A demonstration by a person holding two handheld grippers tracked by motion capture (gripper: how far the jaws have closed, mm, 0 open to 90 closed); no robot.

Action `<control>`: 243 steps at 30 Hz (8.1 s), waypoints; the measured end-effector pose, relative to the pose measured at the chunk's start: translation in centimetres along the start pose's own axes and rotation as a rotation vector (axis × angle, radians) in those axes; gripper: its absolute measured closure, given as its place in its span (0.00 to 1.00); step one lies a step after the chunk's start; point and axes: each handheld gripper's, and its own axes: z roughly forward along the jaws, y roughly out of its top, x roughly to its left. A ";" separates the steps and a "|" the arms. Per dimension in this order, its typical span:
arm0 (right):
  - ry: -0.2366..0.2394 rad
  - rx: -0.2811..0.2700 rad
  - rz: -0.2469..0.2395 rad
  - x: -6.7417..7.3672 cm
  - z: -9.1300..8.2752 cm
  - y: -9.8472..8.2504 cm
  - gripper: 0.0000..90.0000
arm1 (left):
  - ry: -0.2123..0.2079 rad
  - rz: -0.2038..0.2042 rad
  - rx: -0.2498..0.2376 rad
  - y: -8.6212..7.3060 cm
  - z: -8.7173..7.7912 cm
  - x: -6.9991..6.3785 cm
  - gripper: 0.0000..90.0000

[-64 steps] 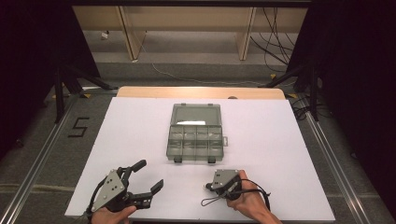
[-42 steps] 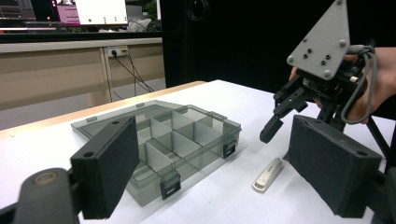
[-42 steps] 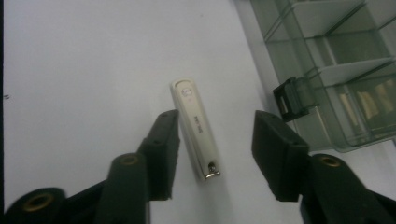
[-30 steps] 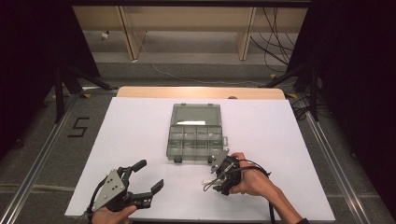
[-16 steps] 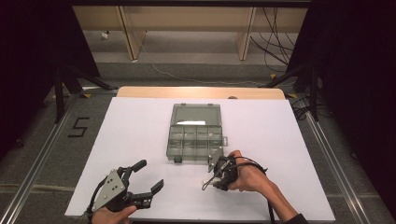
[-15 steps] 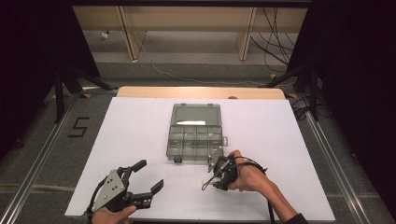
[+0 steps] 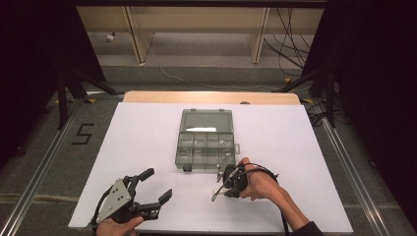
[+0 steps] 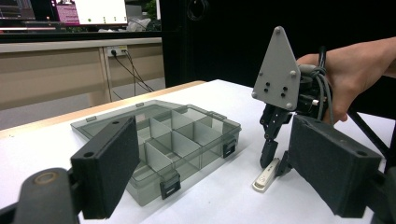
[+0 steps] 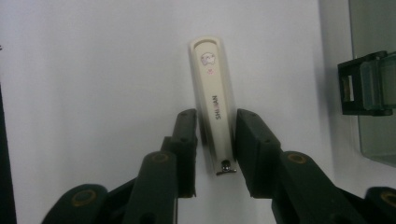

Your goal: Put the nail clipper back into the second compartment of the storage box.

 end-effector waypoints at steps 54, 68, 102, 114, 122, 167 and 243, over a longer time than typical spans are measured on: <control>-0.209 -0.511 0.351 -5.7 -4.7 3.8 0.86 | 0.008 0.004 -0.006 0.0 0.0 0.2 0.18; -0.257 -0.540 0.408 -7.7 -4.0 5.7 0.86 | 0.009 0.006 -0.004 0.0 -0.1 0.2 0.18; -0.263 -0.448 0.540 -9.7 -0.2 8.1 0.86 | 0.008 0.003 -0.010 0.1 -0.2 0.2 0.18; -0.247 -0.403 0.557 -9.9 0.7 7.8 0.86 | 0.006 -0.003 -0.010 0.1 -0.1 0.1 0.18; -0.273 -0.472 0.540 -9.4 -1.2 7.2 0.68 | 0.007 -0.001 -0.009 0.0 -0.1 0.2 0.18; -0.380 -0.735 0.430 -2.7 -8.1 1.3 0.29 | 0.015 -0.002 -0.001 -0.1 0.0 0.2 0.18; -0.408 -0.942 0.418 2.5 -7.6 -4.7 0.19 | 0.016 -0.003 -0.001 -0.1 0.0 0.3 0.18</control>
